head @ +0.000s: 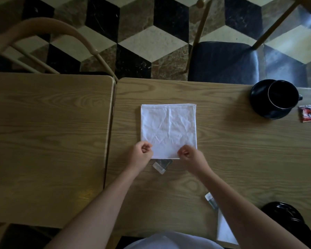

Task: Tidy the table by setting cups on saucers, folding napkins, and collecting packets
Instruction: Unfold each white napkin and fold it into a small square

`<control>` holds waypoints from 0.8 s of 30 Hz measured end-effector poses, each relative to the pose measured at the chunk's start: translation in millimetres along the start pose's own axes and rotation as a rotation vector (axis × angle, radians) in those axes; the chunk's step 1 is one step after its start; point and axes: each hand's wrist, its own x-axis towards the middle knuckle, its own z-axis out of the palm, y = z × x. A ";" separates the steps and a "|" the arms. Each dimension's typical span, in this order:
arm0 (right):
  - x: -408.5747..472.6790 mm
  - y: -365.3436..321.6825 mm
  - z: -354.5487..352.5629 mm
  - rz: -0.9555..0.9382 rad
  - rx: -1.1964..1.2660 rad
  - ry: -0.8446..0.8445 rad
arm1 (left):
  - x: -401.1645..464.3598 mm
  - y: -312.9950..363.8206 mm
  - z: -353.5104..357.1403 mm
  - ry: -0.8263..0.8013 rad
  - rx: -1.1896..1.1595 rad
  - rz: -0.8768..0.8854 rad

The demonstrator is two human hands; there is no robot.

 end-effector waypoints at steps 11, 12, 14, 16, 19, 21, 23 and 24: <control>2.1 9.5 -21.8 0.020 0.014 0.045 | -2.0 -8.2 -7.9 0.141 -0.150 -0.128; 2.9 10.5 -26.3 0.042 0.020 0.133 | -4.1 -9.8 -10.3 0.230 -0.144 -0.157; 4.6 13.4 -34.5 0.090 -0.005 0.285 | -9.5 -12.5 -14.2 0.336 -0.114 -0.225; 5.9 13.3 -38.9 0.143 -0.047 0.257 | -12.9 -13.9 -13.4 0.305 -0.112 -0.288; 9.8 7.5 -38.8 0.222 -0.046 0.127 | -14.0 -8.7 -9.9 0.179 -0.124 -0.347; 11.5 2.2 -39.9 0.261 0.012 0.078 | -11.9 -2.5 -11.9 0.111 -0.177 -0.361; 10.9 -1.5 -42.6 0.294 0.115 0.050 | -8.3 3.7 -18.2 0.076 -0.222 -0.366; 8.7 -2.6 -44.2 0.286 0.147 0.051 | -7.6 6.7 -21.9 0.053 -0.262 -0.362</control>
